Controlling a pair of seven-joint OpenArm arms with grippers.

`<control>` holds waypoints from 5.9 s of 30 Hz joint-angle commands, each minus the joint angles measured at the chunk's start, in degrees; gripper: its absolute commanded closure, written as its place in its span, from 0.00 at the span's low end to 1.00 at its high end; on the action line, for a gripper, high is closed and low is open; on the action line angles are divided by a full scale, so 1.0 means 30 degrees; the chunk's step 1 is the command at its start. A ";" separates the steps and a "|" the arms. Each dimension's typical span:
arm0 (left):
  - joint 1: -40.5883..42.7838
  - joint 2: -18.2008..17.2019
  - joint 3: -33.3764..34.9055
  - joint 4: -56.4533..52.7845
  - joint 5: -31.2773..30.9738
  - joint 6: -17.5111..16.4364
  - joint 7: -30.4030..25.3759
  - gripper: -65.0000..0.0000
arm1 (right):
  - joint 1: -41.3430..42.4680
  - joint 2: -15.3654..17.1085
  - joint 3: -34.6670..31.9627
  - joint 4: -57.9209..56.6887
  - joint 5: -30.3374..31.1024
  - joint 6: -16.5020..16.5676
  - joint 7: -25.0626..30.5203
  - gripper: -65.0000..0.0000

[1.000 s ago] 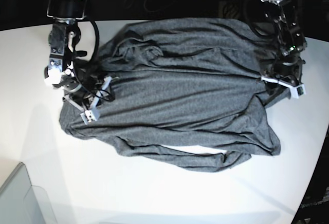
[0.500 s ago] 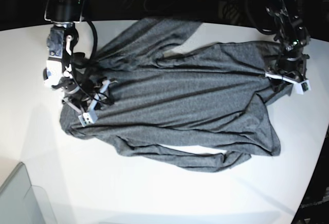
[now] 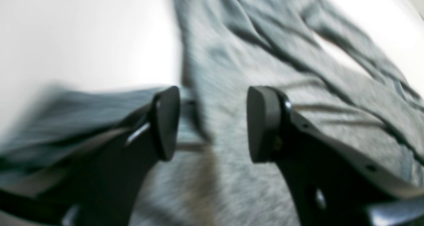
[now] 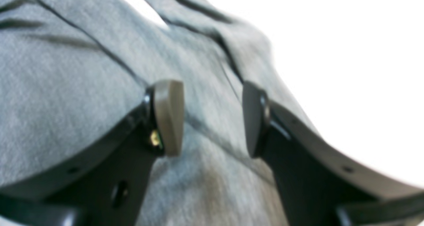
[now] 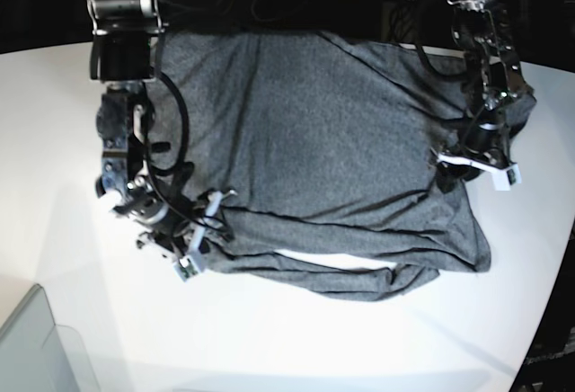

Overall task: Layout the t-shirt on the table in an organized manner, then fold the t-shirt properly
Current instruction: 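Regrasp the shirt edges with both grippers and lift them, then pull the lifted shirt toward the robot with both grippers, flattening it, then lower the shirt and shift both grippers to grasp the hem edges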

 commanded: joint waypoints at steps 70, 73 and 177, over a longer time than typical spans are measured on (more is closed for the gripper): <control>-0.4933 -0.0470 0.0170 -0.2038 0.0369 0.0095 -0.0299 0.51 | 0.5208 0.3577 0.2042 -1.4107 0.0128 -0.4818 0.8435 0.55; -0.6544 -0.0646 0.0962 -0.4764 0.1659 0.0095 -0.0416 0.51 | 0.6087 0.3929 0.2042 -1.5425 0.0128 -0.4848 0.8670 0.55; -1.2552 -0.0177 0.7760 -2.2200 0.3417 0.0183 -1.1200 0.51 | 0.4534 0.3548 0.1514 -1.4898 -0.1982 -0.4701 0.9197 0.55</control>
